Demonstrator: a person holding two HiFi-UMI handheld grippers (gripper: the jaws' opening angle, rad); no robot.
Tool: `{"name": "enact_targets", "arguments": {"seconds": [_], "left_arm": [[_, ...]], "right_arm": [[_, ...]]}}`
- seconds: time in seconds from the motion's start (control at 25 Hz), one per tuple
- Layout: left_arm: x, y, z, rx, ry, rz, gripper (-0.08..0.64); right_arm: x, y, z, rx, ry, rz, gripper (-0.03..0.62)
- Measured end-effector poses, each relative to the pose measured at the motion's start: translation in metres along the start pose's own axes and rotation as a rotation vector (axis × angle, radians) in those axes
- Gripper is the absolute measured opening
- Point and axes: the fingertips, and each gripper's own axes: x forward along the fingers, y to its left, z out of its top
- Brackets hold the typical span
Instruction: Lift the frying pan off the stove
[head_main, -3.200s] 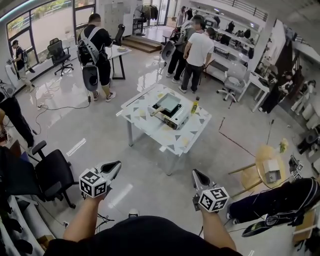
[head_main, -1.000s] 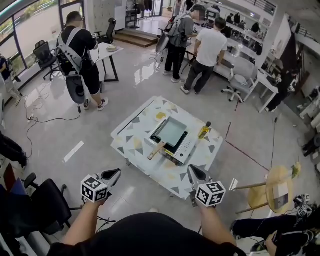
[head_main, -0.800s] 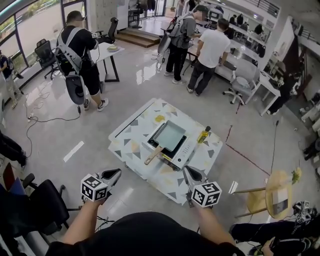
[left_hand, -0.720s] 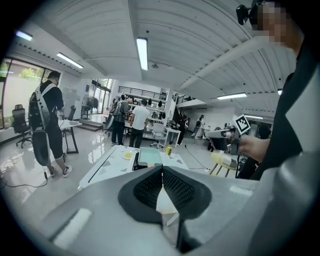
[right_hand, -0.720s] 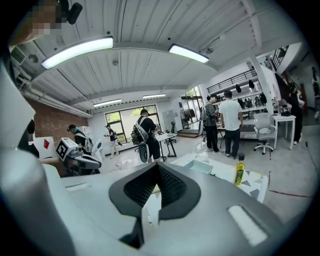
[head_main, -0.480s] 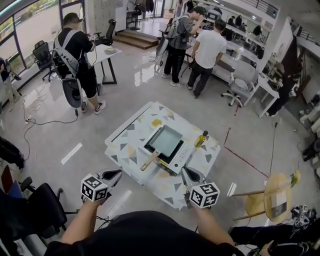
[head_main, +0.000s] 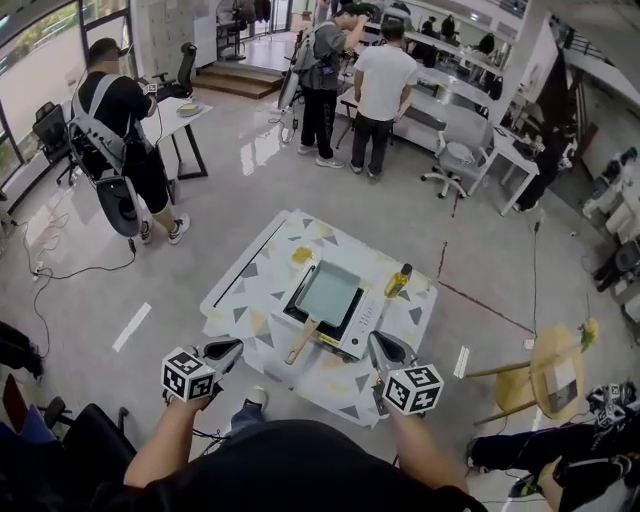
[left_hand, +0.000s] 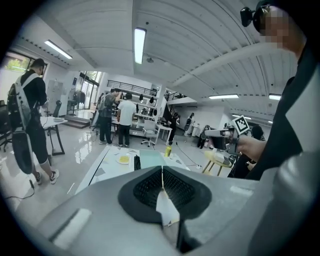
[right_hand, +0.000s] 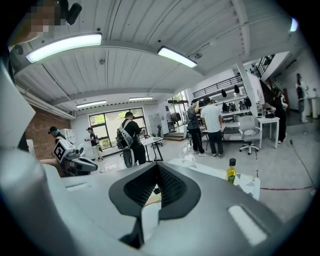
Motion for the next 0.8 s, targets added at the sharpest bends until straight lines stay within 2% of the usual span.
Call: {"name": "enact_targets", "arguments": {"seconds": [0.28,0.44,0.8], "left_arm": [[0.023,0.067,0.039,0.065,0.038,-0.119,0.008],[0.036,0.091,0.060,0.088,0.043,-0.189,0.008],[0.062,0.130,0.067,0.072,0.089,-0.325,0.008]], "right_arm": [[0.039,0.012,0.017,0.047,-0.025,-0.117,0.029],[0.056,0.017,0.023,0.069,-0.032,-0.179,0.029],[0.070,0.025,0.026,0.123,-0.047,-0.309,0.029]]}}
